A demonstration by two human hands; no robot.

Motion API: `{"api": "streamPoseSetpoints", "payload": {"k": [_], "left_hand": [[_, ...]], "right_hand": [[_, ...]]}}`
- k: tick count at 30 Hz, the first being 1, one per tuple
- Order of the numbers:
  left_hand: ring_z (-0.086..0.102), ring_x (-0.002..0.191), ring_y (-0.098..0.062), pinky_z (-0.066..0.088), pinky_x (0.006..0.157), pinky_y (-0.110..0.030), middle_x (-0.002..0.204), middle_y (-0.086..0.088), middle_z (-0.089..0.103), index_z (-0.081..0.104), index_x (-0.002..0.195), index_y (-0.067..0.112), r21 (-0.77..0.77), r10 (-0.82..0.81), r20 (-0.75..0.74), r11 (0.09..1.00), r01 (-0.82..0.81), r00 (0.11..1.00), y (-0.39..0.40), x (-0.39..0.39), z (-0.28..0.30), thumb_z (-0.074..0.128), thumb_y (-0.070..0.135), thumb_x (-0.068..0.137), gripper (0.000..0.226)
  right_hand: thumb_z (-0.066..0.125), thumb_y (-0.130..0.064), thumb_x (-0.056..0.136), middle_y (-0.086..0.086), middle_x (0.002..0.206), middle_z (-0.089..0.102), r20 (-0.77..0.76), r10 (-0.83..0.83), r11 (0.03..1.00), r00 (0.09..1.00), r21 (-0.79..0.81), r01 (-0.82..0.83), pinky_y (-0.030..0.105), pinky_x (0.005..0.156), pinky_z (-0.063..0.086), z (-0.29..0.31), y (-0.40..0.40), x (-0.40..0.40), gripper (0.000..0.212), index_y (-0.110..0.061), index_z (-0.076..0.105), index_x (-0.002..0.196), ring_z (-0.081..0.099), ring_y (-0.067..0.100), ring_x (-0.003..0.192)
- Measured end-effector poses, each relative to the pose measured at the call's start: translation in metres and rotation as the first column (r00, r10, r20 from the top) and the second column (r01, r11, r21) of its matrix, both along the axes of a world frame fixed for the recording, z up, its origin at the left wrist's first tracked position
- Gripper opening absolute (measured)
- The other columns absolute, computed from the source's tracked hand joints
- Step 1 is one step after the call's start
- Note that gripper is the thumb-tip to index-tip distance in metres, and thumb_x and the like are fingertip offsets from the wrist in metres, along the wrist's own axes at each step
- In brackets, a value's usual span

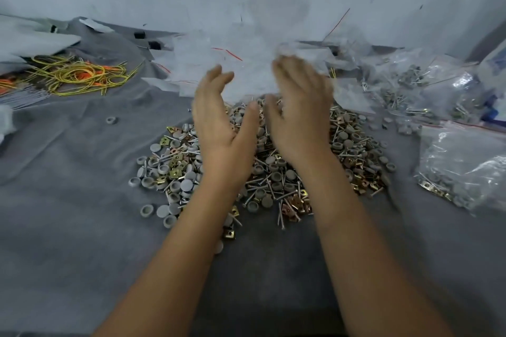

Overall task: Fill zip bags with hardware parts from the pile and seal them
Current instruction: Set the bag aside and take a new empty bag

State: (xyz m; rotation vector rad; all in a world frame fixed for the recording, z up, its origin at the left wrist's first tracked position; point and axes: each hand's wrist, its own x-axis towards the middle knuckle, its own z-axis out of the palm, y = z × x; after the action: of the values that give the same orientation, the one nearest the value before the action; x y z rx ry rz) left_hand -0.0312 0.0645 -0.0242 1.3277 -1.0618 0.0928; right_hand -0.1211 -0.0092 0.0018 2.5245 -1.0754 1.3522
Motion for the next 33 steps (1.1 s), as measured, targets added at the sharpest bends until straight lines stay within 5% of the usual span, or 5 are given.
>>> {"api": "streamPoseSetpoints", "payload": {"k": [6,10,16,23,33], "left_hand": [[0.030,0.138,-0.023,0.024,0.111,-0.035,0.148,-0.004,0.040,0.052,0.134,0.021,0.351,0.146,0.173,0.915,-0.199,0.974,0.009,0.026,-0.005,0.060,0.026,0.088,0.047],[0.065,0.091,-0.020,0.049,0.076,-0.032,0.089,0.006,0.068,0.065,0.105,0.027,0.570,0.076,0.035,0.818,-0.083,0.996,0.002,0.034,0.001,0.054,0.024,0.089,0.019],[0.053,0.060,-0.002,0.037,0.053,-0.023,0.070,0.012,0.059,0.056,0.085,0.030,0.467,0.067,-0.078,0.884,-0.023,0.995,-0.005,0.027,-0.006,0.055,0.014,0.086,0.015],[0.059,0.080,-0.002,0.047,0.073,-0.022,0.084,0.012,0.065,0.072,0.077,0.023,0.313,-0.082,0.054,0.948,0.061,0.995,0.002,0.022,-0.014,0.060,0.036,0.088,0.020],[0.058,0.063,-0.005,0.055,0.060,-0.027,0.076,0.007,0.062,0.056,0.108,0.035,0.248,-0.104,-0.151,0.959,0.139,0.983,0.002,0.022,-0.019,0.070,0.006,0.084,0.040]], "right_hand": [[0.057,-0.016,0.088,-0.006,0.148,0.045,-0.422,0.201,0.979,0.884,0.052,-0.197,0.040,0.112,0.017,-0.029,0.020,0.002,0.050,-0.012,0.051,0.138,0.028,0.016,0.143],[0.057,-0.007,0.084,-0.009,0.143,0.052,-0.325,0.325,0.942,0.888,0.197,-0.273,0.037,0.110,0.020,-0.037,0.015,-0.001,0.047,-0.019,0.061,0.130,0.035,0.014,0.140],[0.056,0.005,0.082,0.000,0.118,0.068,0.088,0.203,0.941,0.975,0.258,-0.219,0.041,0.105,0.041,-0.040,0.000,-0.020,0.032,-0.015,0.076,0.098,0.057,0.018,0.115],[0.054,-0.017,0.094,-0.002,0.096,0.071,0.203,0.140,0.909,0.969,0.361,-0.207,0.037,0.077,0.054,-0.045,0.005,-0.022,0.032,-0.025,0.059,0.125,0.066,0.018,0.085],[0.056,-0.013,0.088,-0.004,0.104,0.072,0.167,0.229,0.932,0.959,0.248,-0.266,0.038,0.088,0.053,-0.045,0.013,-0.020,0.028,-0.019,0.070,0.111,0.065,0.015,0.100]]}}
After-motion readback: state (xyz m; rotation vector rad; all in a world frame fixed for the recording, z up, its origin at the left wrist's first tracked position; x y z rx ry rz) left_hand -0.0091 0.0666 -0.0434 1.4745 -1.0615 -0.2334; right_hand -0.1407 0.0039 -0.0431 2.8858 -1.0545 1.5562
